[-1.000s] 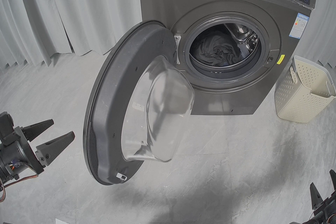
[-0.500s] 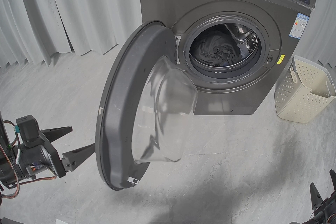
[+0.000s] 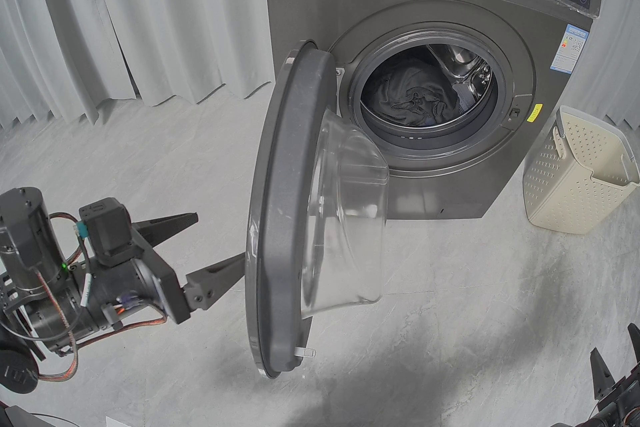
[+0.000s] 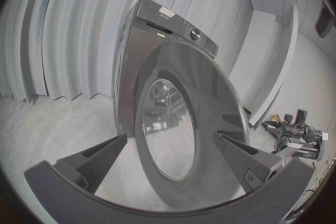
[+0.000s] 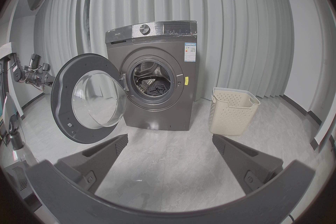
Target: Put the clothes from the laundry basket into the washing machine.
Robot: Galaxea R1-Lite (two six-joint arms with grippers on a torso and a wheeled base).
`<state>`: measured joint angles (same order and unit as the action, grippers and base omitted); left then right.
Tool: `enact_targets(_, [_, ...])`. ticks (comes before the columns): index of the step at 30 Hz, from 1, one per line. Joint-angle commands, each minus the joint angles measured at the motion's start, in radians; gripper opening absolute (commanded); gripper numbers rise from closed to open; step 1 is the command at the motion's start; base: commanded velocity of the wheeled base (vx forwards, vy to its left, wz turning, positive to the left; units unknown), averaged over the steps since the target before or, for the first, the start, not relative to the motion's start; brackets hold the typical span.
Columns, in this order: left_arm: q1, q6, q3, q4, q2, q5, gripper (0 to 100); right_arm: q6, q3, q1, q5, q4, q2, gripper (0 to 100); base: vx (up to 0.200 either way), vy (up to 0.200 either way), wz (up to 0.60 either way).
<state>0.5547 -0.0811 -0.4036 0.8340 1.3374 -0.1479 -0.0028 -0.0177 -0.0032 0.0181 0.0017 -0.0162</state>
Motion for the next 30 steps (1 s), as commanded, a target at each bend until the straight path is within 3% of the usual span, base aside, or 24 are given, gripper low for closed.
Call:
enact_targets(1, [0.060,-0.020,-0.044,0.108,0.178,0.070,100,0.000,0.018,0.000,0.000,0.000,0.007,100,0.000,0.000,0.00])
enact_targets(10, [0.152,-0.034,-0.164,0.290,0.362,0.171,100,0.000,0.018,0.000,0.000,0.000,0.007,100,0.000,0.000,0.00])
enact_targets(16, [0.154,-0.029,-0.248,0.341,0.442,0.180,100,0.000,0.018,0.000,0.000,0.000,0.007,100,0.000,0.000,0.00])
enact_targets(30, [0.168,-0.022,-0.509,0.316,0.600,0.191,100,0.000,0.018,0.000,0.000,0.000,0.007,100,0.000,0.000,0.00])
